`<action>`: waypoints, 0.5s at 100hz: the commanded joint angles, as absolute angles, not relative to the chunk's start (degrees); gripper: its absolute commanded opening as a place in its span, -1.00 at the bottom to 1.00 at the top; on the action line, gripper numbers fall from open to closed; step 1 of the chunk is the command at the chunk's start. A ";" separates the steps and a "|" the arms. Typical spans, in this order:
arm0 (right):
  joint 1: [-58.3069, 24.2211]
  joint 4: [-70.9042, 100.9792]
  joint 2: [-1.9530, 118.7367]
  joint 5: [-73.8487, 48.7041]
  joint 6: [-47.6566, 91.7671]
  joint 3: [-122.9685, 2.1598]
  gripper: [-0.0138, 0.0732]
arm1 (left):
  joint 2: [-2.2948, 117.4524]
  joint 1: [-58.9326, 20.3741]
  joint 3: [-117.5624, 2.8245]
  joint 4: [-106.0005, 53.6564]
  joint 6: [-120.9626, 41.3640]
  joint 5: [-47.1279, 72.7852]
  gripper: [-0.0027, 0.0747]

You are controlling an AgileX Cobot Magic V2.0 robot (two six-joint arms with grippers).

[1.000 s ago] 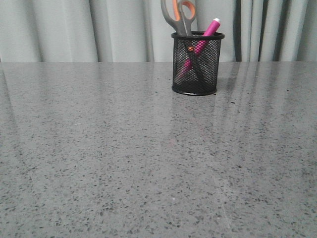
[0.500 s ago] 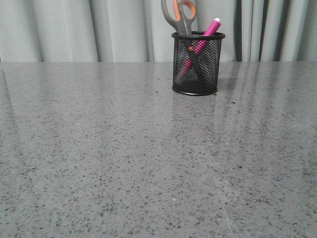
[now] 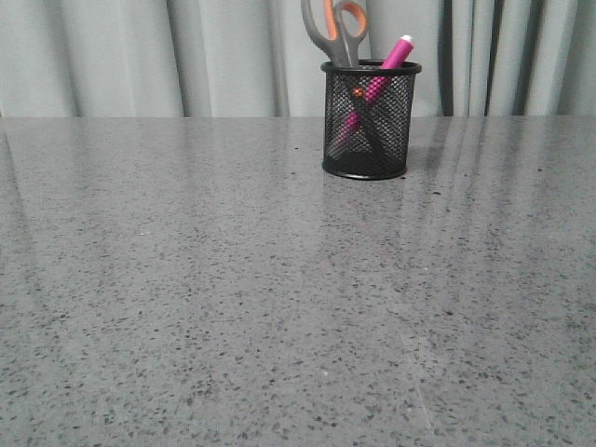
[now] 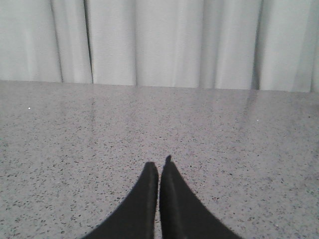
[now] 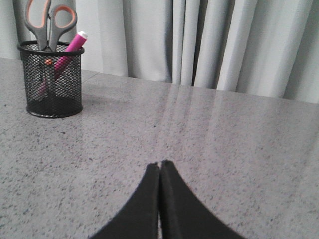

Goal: Put pen and scissors into bin

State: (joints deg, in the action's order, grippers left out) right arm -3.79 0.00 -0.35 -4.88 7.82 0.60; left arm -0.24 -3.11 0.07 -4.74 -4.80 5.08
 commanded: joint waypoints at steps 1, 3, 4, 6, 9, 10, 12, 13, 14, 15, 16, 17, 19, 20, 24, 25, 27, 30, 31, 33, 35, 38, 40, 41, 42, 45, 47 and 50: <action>-3.41 -0.54 -1.69 -2.67 7.07 1.49 -0.86 | -2.09 -2.88 2.59 -5.21 -4.13 0.93 -0.98; -3.41 -0.54 -1.69 -2.80 7.07 1.49 -0.86 | -2.09 -2.88 2.59 -5.21 -4.13 0.93 -0.98; -3.41 -0.54 -1.69 -3.01 7.07 1.49 -0.86 | -2.09 -2.88 2.59 -5.21 -4.13 0.93 -0.98; -3.41 -0.54 -1.69 -3.38 7.07 1.49 -0.86 | -2.09 -2.88 2.59 -5.21 -4.13 0.93 -0.98; -3.41 -0.54 -1.69 -3.80 7.07 1.49 -0.86 | -2.09 -2.88 2.59 -5.21 -4.13 0.93 -0.98; -3.41 -0.54 -1.69 -3.87 7.07 1.49 -0.86 | -2.09 -2.88 2.59 -5.21 -4.13 0.93 -0.98; -3.41 -0.54 -1.69 -4.03 7.07 1.49 -0.86 | -2.09 -2.88 2.59 -5.21 -4.13 0.93 -0.98; -3.41 -0.54 -1.69 -4.03 7.07 1.49 -0.86 | -2.09 -2.88 2.59 -5.21 -4.13 0.93 -0.98; -3.41 -0.54 -1.69 -4.14 7.07 1.49 -0.86 | -2.09 -2.88 2.59 -5.21 -4.13 0.93 -0.98; -3.41 -0.54 -1.69 -4.12 7.07 1.49 -0.86 | -2.09 -2.88 2.59 -5.21 -4.13 0.93 -0.98; -3.41 -0.54 -1.69 -4.12 7.07 1.49 -0.86 | -2.09 -2.88 2.59 -5.21 -4.13 0.93 -0.98; -3.41 -0.54 -1.69 -4.12 7.07 1.49 -0.86 | -2.09 -2.88 2.59 -5.21 -4.13 0.93 -0.98; -3.41 -0.54 -1.69 -4.12 7.07 1.49 -0.86 | -2.09 -2.88 2.59 -5.21 -4.13 0.93 -0.98; -3.41 -0.54 -1.69 -4.12 7.07 1.49 -0.86 | -2.09 -2.88 2.59 -5.21 -4.13 0.93 -0.98; -3.41 -0.54 -1.69 -4.12 7.07 1.49 -0.86 | -2.09 -2.88 2.59 -5.21 -4.13 0.93 -0.98; -3.41 -0.54 -1.69 -4.24 7.07 1.49 -0.86 | -2.09 -2.88 2.59 -5.21 -4.13 0.93 -0.98; -3.41 -0.54 -1.69 -4.27 7.07 1.49 -0.86 | -2.09 -2.88 2.59 -5.21 -4.13 0.93 -0.98; -3.41 -0.54 -1.69 -4.27 7.07 1.49 -0.86 | -2.09 -2.88 2.59 -5.21 -4.13 0.93 -0.98; -3.41 -0.54 -1.69 -4.27 7.07 1.39 -0.86 | -2.09 -2.88 2.59 -5.21 -4.13 0.93 -0.98; -3.41 -0.54 -1.69 -4.27 7.07 1.39 -0.86 | -2.09 -2.88 2.59 -5.21 -4.13 0.93 -0.98; -3.41 -0.54 -1.69 -4.27 7.07 1.39 -0.86 | -2.09 -2.88 2.59 -5.21 -4.13 0.93 -0.98; -3.41 -0.54 -1.69 -4.29 7.07 1.39 -0.86 | -2.09 -2.88 2.59 -5.21 -4.13 0.93 -0.98; -3.41 -0.54 -1.69 -4.40 7.07 1.39 -0.86 | -2.09 -2.88 2.59 -5.21 -4.13 0.93 -0.98; -3.41 -0.54 -1.69 -4.40 7.07 1.39 -0.86 | -2.09 -2.88 2.59 -5.21 -4.13 0.93 -0.98; -3.41 -0.54 -1.69 -4.40 7.07 1.39 -0.86 | -2.09 -2.88 2.59 -5.21 -4.13 0.93 -0.98; -3.41 -0.54 -1.69 -4.40 7.07 1.39 -0.86 | -2.09 -2.88 2.59 -5.21 -4.13 0.93 -0.98; -3.41 -0.54 -1.69 -4.40 7.07 1.39 -0.86 | -2.09 -2.88 2.59 -5.21 -4.13 0.93 -0.98; -3.41 -0.54 -1.69 -4.40 7.07 1.39 -0.86 | -2.09 -2.88 2.59 -5.21 -4.13 0.93 -0.98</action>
